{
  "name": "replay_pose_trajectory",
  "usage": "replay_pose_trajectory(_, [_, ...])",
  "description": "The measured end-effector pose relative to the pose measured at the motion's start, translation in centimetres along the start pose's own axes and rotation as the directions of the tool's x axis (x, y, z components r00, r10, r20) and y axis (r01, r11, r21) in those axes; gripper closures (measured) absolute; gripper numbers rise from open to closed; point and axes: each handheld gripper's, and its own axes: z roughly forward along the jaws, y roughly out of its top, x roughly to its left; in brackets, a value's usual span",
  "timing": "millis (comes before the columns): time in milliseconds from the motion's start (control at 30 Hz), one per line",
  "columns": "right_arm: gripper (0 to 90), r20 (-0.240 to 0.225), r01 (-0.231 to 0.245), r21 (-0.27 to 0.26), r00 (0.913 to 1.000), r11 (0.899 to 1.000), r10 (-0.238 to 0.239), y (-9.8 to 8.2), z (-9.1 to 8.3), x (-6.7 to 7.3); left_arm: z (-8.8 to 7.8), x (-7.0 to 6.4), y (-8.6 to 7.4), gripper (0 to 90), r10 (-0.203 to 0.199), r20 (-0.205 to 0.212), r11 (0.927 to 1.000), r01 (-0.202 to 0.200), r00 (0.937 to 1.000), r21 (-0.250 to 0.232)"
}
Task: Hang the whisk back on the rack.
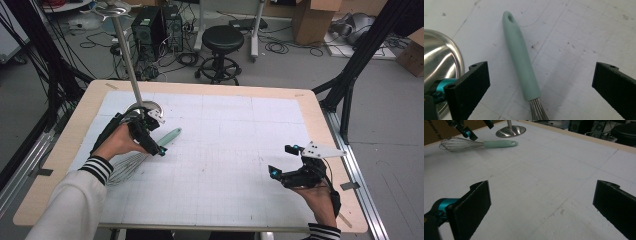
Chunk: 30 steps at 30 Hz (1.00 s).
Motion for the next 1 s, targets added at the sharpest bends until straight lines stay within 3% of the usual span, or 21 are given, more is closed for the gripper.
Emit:
replay_pose_trajectory(367, [0.5, 0.001, -0.003, -0.006, 1.0, 1.0, 0.003, 0.0, -0.1, 0.0, 1.8, 0.9, -0.4, 12.4, -0.066, 0.005, 0.994, 0.065, 0.9978, 0.088])
replay_pose_trajectory(600, [0.5, 0.0, -0.003, -0.007, 1.0, 1.0, 0.003, 0.0, -0.1, 0.0, 2.3, 0.8, -0.3, 29.2, -0.059, -0.016, 0.9863, 0.061, 0.9981, 0.153])
replay_pose_trajectory(1000, [0.5, 0.001, -0.006, -0.007, 1.0, 1.0, 0.006, -0.1, -0.1, 0.0, 2.8, 1.0, -0.4, 54.5, -0.073, -0.039, 0.9752, 0.08, 0.9965, 0.206])
